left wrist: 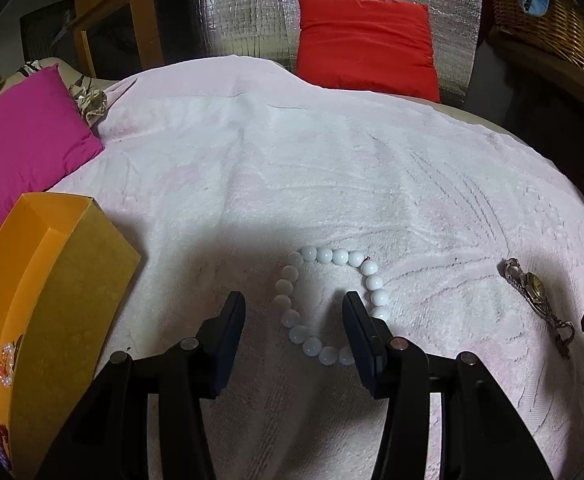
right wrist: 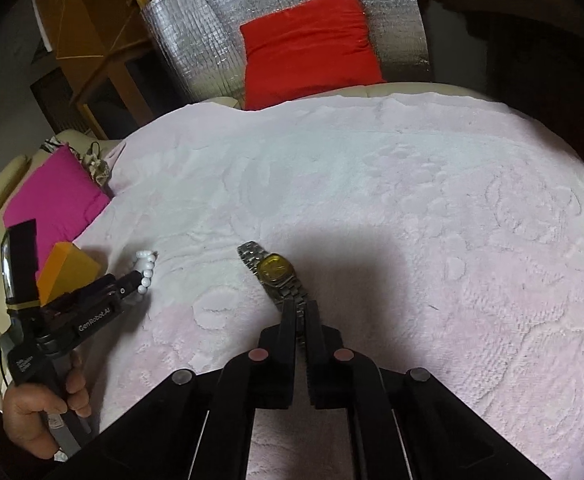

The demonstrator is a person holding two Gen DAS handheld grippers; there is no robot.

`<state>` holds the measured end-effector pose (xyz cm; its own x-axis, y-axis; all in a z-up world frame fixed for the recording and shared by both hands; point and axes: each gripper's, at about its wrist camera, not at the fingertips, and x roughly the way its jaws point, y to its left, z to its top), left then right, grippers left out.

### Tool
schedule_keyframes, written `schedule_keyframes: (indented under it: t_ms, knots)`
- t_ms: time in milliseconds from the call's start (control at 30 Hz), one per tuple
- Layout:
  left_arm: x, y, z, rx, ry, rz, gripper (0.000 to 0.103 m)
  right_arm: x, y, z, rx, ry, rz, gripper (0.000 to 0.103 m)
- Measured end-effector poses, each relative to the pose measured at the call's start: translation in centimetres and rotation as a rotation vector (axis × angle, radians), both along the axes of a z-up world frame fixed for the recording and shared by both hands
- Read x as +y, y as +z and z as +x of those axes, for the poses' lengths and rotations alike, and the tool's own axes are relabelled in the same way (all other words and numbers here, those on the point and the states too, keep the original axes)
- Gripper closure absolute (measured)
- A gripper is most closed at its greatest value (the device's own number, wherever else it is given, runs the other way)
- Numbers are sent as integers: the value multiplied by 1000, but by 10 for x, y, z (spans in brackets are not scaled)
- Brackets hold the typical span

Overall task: Organize jewelry
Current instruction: 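Grasp the gold wristwatch by its band with the right tool and lift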

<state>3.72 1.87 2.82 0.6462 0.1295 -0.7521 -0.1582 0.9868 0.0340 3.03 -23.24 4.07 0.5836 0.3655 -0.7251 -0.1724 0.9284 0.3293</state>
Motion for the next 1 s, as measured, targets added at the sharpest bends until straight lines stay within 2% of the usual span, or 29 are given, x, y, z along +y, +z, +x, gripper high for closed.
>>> schedule_keyframes:
  t_ms: [33,100,133,200,333,400,433,500,567,633,767,833,867,1000]
  knots:
    - [0,0,0,-1,-2,2,50,-1,-1,2,8,-6,8,93]
    - [1,0,1,-5,-7,1,48,-2,-5,8,13,-27,11,75]
    - [1,1,2,-11,-10,1,47,-3,-7,10,13,-34,18,61]
    - [1,2,3,-20,-12,4,47,-4,-8,11,0,-46,36,47]
    - [4,1,7,-30,-14,3,45,7,-12,19,-20,-37,0,47]
    - [4,-1,11,-30,-19,3,45,15,-17,22,-14,-26,-36,52]
    - [4,-2,13,-31,-24,3,44,20,-20,24,-9,-21,-64,59]
    - [3,-3,16,-37,-39,-2,39,27,-22,23,-29,-15,-114,62]
    - [3,-3,19,-43,-52,-10,33,30,-20,22,-41,-9,-125,75]
    - [2,-5,22,-38,-70,-35,33,30,-20,22,-44,-19,-137,82]
    - [6,-6,26,-29,-80,-91,34,26,-20,22,-44,-24,-119,84]
    - [7,-7,26,-29,-92,-116,43,24,-20,21,-43,-30,-109,86]
    - [8,-6,26,-31,-98,-126,53,23,-20,21,-43,-37,-113,91]
    - [5,-4,22,-35,-126,-118,84,18,-19,16,-31,-38,-95,95]
